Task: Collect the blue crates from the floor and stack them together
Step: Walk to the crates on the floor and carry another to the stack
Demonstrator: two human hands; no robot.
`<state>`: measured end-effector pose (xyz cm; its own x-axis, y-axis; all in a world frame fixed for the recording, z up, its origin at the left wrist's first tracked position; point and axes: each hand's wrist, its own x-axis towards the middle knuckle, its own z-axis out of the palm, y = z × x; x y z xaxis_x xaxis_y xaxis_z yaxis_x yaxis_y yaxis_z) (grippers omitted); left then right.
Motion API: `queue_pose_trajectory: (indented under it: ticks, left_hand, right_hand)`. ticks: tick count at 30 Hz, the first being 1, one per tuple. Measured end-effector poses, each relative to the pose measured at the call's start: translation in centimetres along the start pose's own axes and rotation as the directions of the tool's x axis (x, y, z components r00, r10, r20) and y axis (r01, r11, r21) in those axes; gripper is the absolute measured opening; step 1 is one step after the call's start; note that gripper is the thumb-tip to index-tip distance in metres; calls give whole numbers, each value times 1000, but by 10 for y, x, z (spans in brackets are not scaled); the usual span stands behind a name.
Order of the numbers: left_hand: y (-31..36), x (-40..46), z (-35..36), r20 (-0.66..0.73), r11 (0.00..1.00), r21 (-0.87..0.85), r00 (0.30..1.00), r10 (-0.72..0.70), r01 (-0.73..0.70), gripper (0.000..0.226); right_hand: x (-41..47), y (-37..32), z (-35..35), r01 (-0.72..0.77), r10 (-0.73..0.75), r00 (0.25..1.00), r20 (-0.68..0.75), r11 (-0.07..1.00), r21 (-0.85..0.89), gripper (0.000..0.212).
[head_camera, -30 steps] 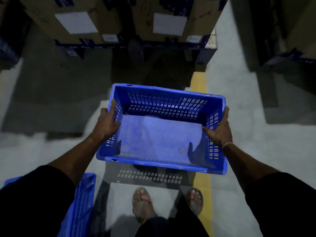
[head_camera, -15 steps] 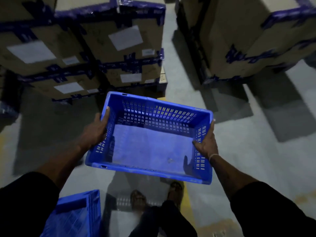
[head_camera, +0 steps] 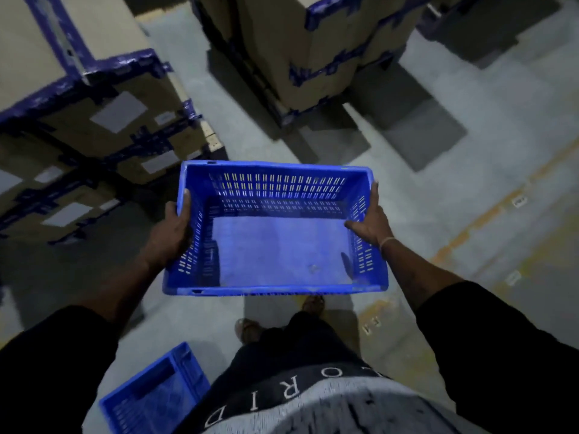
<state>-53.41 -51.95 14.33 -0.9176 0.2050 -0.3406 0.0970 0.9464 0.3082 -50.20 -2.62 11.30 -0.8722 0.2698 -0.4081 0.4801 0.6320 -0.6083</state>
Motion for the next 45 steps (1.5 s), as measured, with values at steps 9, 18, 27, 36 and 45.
queue_pose_trajectory:
  ticks: [9,18,27,36,45]
  left_hand:
    - [142,42,-9,96,993,-32,989,115,-113,94]
    - [255,160,-19,117,950,74,949,294,-304,83]
    - [374,327,-28,144,893,20,885,443,-450,87]
    - [520,492,-58,156,856,-134,843,515,-499,70]
    - [677,606,-42,150,808,-169,796,586,-564,75]
  right_hand:
    - [-32,69,-112,-69,67,997,24,994,89,132]
    - [-13,135,-194,-153,173,980,-96,970,187,130]
    - [87,172,-270,-283,351,906,-237,918,280,125]
    - [189,202,-364,-320,453,826,-336,867,382,119]
    - [278,289,-467,-363,525,790,-318,818,446,113]
